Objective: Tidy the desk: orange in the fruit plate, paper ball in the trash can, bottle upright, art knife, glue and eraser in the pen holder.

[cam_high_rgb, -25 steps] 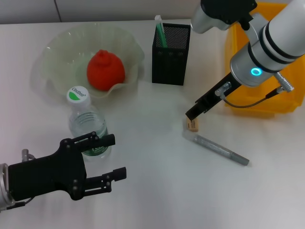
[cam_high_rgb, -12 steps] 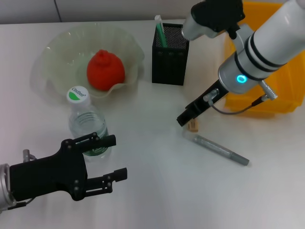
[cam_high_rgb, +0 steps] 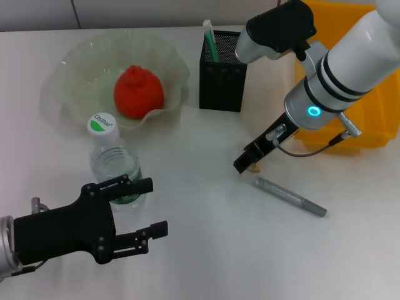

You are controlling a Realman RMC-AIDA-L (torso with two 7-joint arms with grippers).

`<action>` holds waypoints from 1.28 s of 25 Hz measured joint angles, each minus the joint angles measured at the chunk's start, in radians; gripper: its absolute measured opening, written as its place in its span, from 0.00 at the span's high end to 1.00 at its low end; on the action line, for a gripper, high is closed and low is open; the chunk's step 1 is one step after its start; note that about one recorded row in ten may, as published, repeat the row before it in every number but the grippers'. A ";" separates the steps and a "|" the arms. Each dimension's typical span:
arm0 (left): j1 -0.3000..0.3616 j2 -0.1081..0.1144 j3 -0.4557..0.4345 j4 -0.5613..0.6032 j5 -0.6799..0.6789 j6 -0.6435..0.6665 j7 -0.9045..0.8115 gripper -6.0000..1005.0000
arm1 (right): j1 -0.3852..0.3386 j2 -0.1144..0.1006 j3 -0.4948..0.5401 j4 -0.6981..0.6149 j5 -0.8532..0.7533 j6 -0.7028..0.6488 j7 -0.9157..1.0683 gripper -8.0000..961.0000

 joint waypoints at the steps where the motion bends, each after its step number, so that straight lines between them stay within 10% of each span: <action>1: 0.000 0.000 0.000 0.000 0.000 0.000 0.000 0.22 | 0.002 0.000 0.000 0.007 0.000 0.003 0.000 0.31; 23: 0.000 0.002 0.015 0.000 0.000 0.001 0.001 0.22 | 0.037 -0.004 0.001 0.076 0.027 0.023 -0.012 0.71; 32: 0.011 0.005 0.021 0.002 0.000 0.017 0.002 0.22 | -0.117 -0.009 0.135 -0.307 0.067 -0.051 -0.040 0.72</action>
